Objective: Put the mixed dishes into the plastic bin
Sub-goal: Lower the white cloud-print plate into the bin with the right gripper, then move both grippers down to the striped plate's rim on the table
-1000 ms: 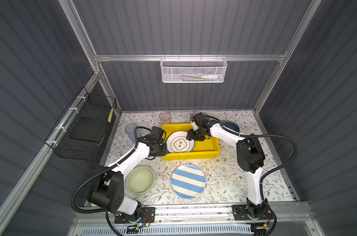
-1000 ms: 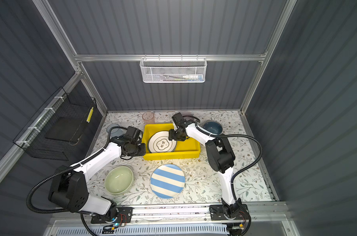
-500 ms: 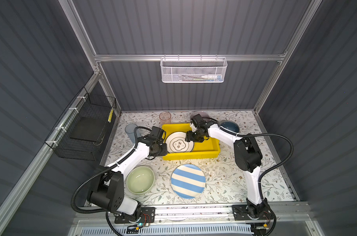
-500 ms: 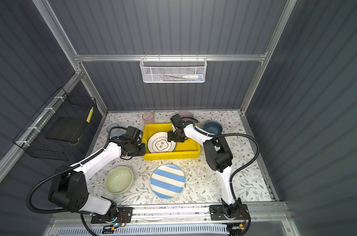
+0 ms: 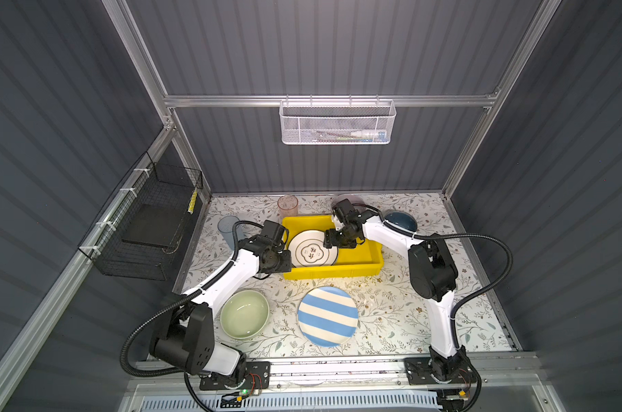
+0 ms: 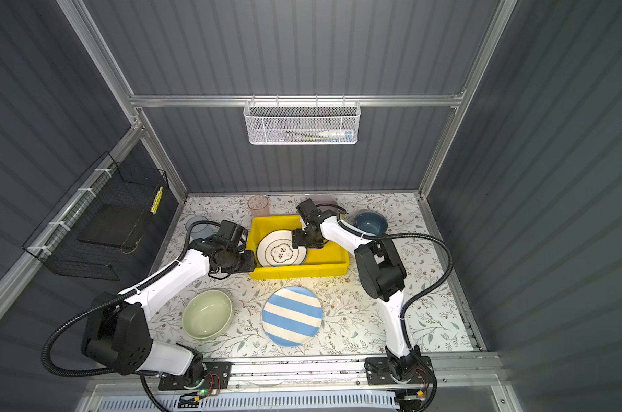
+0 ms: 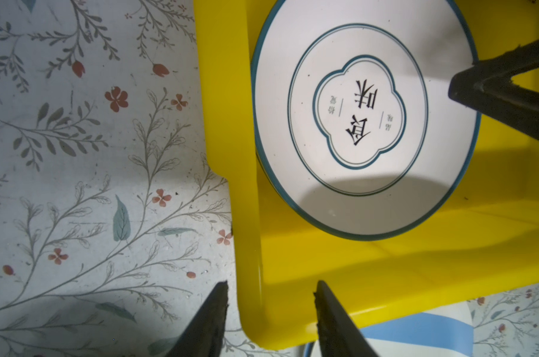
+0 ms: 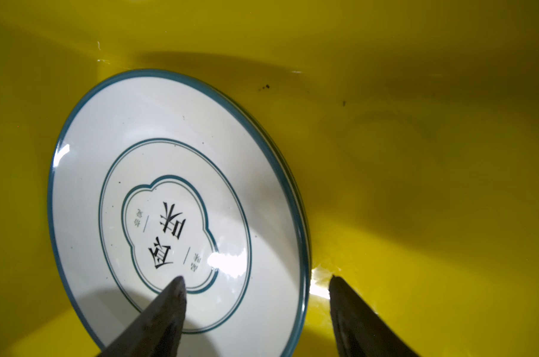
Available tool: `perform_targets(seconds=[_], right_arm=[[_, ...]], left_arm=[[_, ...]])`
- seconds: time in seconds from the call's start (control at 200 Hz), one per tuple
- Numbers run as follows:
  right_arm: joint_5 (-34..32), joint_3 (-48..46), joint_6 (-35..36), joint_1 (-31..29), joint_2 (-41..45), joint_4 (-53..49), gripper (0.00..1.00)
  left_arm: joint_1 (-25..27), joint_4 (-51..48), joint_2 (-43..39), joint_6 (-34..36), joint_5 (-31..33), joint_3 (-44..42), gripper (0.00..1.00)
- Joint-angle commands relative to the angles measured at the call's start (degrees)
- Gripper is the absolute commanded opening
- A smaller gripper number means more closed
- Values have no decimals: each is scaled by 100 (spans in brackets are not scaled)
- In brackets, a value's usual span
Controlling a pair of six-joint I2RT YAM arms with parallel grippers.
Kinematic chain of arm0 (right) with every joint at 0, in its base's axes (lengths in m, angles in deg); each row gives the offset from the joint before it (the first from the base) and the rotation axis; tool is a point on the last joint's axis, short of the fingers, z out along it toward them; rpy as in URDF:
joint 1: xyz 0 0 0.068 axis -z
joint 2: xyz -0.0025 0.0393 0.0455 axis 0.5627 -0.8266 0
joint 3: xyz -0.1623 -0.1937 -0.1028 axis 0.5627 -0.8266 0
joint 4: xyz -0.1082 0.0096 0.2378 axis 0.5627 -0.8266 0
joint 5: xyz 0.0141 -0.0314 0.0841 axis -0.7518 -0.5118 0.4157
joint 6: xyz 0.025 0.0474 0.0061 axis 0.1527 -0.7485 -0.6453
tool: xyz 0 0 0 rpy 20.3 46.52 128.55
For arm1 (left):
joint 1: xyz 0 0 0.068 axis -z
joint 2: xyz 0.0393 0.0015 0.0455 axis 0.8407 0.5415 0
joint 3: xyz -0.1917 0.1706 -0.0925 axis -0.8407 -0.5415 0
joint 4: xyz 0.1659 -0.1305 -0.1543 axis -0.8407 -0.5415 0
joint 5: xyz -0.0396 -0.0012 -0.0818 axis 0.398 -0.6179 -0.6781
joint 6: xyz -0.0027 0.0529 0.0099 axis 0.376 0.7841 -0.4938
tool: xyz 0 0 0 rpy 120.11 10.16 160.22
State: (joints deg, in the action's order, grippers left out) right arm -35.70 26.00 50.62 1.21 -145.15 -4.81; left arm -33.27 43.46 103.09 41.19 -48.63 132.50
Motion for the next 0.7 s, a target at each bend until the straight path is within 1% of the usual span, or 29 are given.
perform_targets(seconds=[0.0, 0.165, 0.32, 0.4, 0.565, 0.695], right_arm=[[-65, 12, 194, 133, 577, -215, 74], [73, -383, 358, 196, 1245, -173, 75], [199, -915, 458, 196, 1964, -180, 76], [278, -1285, 436, 192, 2383, -155, 76], [213, -2313, 174, 194, 3409, 184, 76], [76, -2992, 132, 143, 4119, 235, 75]], left_arm=[[-13, -296, -273, 118, 48, 197, 52], [-21, -446, -487, 189, -18, 181, 54], [-13, -602, -703, 398, -417, 172, 53], [-13, -654, -826, 468, -565, 110, 52], [-14, -773, -915, 577, -683, -8, 50], [1, -726, -999, 519, -986, -191, 46]])
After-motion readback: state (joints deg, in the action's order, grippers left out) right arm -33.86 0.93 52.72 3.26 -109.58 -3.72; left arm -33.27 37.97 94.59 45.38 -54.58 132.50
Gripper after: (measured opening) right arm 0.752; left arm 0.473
